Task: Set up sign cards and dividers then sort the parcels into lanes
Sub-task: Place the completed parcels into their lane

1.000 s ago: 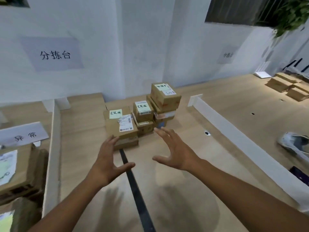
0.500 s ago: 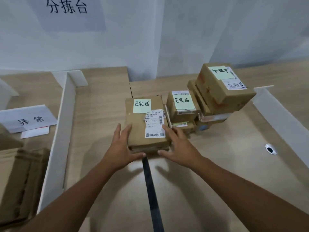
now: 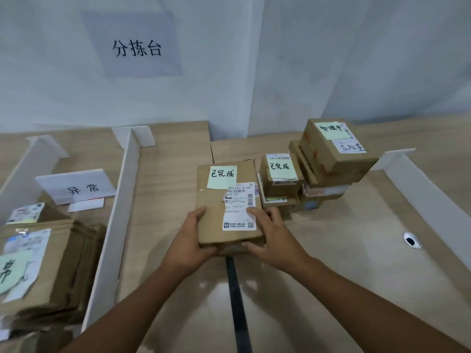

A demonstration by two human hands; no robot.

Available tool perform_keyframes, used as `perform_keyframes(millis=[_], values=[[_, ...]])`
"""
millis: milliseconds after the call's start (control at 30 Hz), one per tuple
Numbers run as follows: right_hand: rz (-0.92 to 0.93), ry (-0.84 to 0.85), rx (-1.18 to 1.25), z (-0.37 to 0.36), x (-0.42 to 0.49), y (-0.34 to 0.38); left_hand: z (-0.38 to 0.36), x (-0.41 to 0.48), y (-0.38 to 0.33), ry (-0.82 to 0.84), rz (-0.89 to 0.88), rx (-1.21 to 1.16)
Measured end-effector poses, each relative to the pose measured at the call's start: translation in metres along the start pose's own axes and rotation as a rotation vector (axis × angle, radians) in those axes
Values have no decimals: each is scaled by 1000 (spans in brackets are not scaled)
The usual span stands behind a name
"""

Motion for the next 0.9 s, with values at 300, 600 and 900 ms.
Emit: perform_keyframes(millis=[300, 600, 900], values=[[264, -72, -40, 63, -131, 142, 105, -165, -105, -164, -178, 19], [486, -45, 10, 13, -261, 258, 187, -353, -119, -284, -224, 147], [673, -22, 62, -76, -322, 390, 288, -490, -60, -385, -124, 133]])
Point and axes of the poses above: each hand's wrist, its own x-axis towards the middle knuckle, its own z-axis out of the back of the hand, y = z × x, the point moved 10 cm from there along x, towards the middle knuckle, and after that the axes turned 1 degree about -z, right-handed, at the moved point
